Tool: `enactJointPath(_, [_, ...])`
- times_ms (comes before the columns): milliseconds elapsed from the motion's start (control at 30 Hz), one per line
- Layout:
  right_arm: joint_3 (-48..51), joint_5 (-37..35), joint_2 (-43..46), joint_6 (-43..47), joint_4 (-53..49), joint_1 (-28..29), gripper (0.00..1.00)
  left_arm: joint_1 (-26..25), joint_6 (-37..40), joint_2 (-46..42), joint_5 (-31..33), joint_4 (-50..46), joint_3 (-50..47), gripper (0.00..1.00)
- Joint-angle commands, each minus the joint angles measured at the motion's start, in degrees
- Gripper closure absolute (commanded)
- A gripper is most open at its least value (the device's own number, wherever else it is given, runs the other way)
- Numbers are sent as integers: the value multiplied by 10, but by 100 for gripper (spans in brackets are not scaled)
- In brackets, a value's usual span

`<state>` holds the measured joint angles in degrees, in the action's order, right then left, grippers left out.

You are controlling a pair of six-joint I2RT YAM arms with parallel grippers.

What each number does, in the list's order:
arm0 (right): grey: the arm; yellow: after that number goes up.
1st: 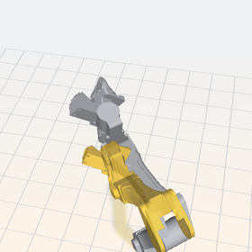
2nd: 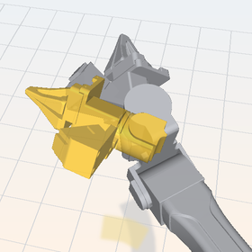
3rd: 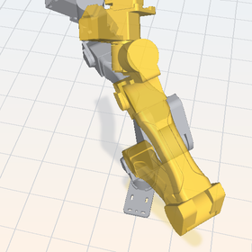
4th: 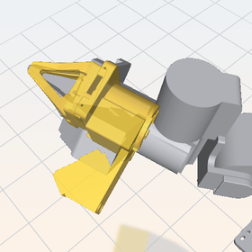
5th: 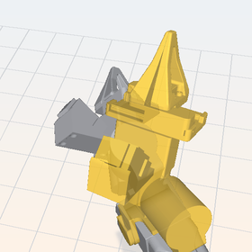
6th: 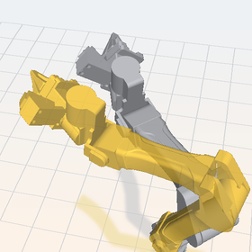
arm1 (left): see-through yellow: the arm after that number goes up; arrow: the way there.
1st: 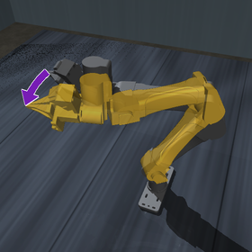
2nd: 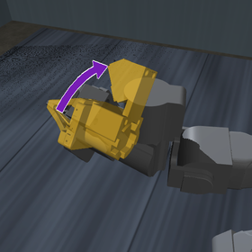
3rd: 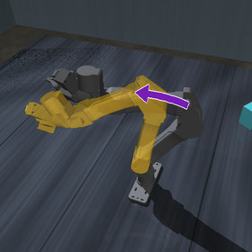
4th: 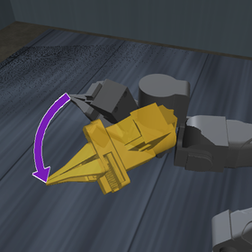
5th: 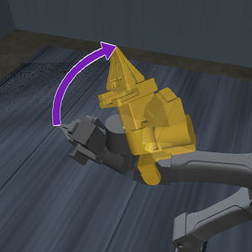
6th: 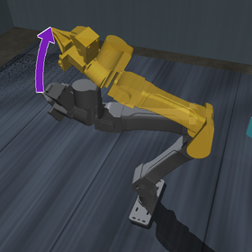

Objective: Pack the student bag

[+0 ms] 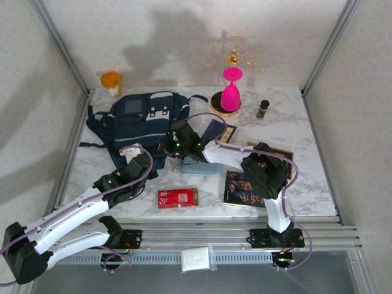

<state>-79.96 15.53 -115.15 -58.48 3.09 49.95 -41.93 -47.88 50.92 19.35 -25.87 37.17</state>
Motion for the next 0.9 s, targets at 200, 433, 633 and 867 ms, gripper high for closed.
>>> enactJointPath(200, [-12,100,59,184,-77,-157,100,2,-32,19,20,-19,-8,100])
enactJointPath(433, [-108,94,6,197,-151,-173,83,28,10,81,4,41,-13,100])
enactJointPath(633, [-90,-15,61,182,-249,-130,38,31,24,82,-32,124,-4,100])
enactJointPath(867, [7,-23,118,43,-211,-57,22,33,27,75,-50,150,-3,100])
